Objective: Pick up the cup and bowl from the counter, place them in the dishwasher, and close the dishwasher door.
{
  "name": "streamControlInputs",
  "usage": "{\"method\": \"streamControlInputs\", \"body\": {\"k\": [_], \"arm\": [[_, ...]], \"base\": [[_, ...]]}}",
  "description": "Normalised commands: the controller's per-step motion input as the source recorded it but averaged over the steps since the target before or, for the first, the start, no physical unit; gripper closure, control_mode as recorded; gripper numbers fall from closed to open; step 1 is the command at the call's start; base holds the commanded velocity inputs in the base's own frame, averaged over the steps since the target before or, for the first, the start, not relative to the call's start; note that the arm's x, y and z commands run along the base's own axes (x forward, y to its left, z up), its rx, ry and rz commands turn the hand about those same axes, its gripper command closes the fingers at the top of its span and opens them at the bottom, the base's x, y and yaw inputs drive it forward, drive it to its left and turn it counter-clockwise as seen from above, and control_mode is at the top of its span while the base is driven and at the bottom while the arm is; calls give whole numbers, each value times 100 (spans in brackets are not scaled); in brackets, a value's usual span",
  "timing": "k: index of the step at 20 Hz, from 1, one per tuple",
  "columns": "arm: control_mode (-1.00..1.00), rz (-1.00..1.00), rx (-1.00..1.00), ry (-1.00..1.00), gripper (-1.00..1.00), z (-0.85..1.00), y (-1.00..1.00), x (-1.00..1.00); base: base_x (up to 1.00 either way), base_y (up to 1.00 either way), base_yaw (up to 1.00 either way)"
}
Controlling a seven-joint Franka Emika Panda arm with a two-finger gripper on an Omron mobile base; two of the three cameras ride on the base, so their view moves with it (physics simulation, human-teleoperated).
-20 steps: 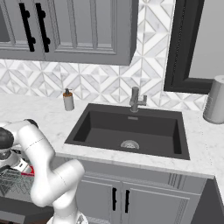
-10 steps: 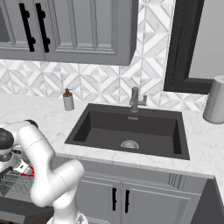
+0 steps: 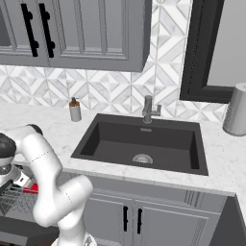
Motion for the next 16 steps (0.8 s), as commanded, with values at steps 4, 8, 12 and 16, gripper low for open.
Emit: {"method": "streamControlInputs", "body": {"k": [4,8,12,16], "arm": [[-100,4,-8,-13,-100,50,26,-100],[-100,14,-15,1,-100,91,28,-100],[-100,24,-20,6,-100,66,33,-100],[-100,19,-15,1,-100,3,40,-100]], "base": [[0,0,0],[0,0,0],[0,0,0],[0,0,0]]}}
